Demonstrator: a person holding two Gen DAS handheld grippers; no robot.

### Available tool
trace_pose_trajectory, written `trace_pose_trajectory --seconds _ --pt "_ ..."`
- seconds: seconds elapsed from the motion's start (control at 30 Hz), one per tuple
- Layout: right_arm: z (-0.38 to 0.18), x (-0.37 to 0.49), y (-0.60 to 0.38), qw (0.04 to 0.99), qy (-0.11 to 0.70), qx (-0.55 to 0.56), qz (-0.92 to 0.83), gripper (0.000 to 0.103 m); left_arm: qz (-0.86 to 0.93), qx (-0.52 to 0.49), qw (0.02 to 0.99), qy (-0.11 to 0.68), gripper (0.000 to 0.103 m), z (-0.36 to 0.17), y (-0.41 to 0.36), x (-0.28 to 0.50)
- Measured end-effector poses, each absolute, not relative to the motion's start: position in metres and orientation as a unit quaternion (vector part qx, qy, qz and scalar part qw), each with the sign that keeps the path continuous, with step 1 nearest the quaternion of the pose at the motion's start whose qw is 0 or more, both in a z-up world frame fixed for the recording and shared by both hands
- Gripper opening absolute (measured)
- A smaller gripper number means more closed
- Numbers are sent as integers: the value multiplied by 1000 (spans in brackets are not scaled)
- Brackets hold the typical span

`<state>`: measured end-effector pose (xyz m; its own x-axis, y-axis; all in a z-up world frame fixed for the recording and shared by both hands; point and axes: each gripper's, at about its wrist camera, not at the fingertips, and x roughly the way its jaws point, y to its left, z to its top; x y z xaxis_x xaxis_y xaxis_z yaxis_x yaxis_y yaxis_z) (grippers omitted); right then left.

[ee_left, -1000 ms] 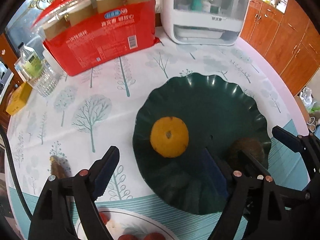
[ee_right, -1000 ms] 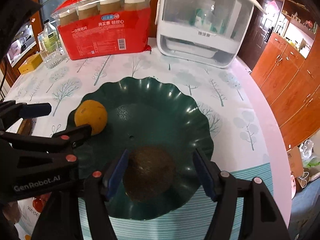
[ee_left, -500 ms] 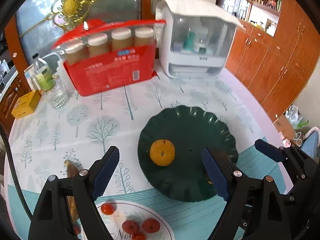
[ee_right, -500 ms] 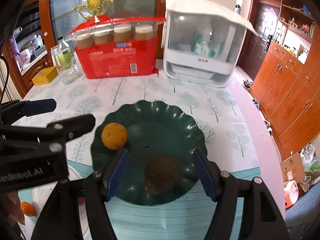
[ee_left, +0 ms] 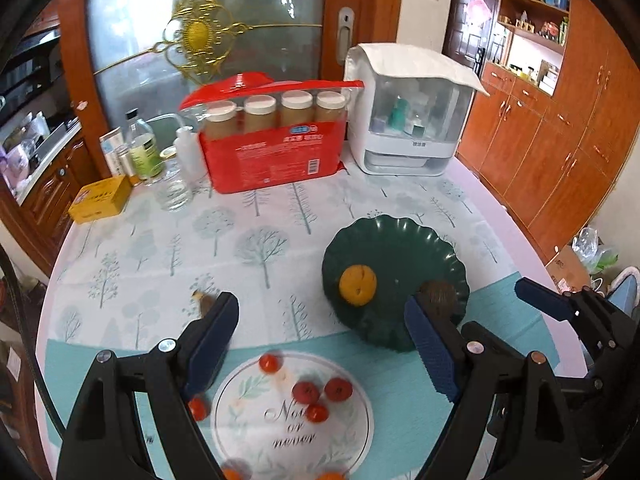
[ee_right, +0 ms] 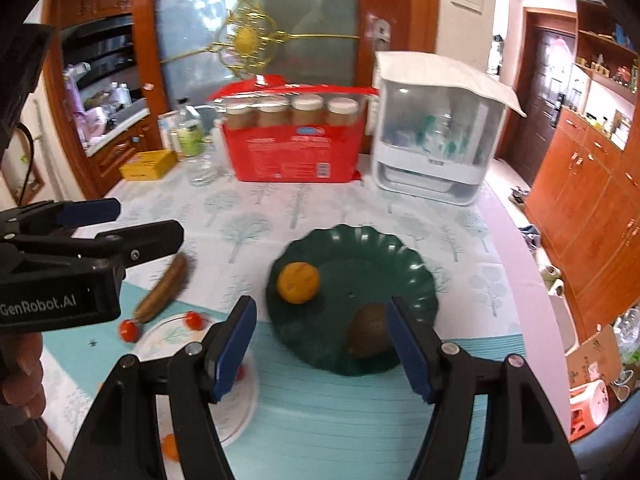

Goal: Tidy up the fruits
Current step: 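Move both open tools back toward the white plate of fruit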

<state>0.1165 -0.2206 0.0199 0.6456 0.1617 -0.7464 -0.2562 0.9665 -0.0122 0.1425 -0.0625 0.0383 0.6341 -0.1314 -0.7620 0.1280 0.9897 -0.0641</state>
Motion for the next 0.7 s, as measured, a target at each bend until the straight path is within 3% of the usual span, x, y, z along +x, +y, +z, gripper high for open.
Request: trace_pose_trajectory --seconds 0.4,0.7 --pt "2 66 -174 879 432 -77 187 69 -28 -24 901 432 84 21 -7 74" --pt "-45 45 -154 839 486 -75 232 69 -1 -29 873 487 84 -40 31 39"
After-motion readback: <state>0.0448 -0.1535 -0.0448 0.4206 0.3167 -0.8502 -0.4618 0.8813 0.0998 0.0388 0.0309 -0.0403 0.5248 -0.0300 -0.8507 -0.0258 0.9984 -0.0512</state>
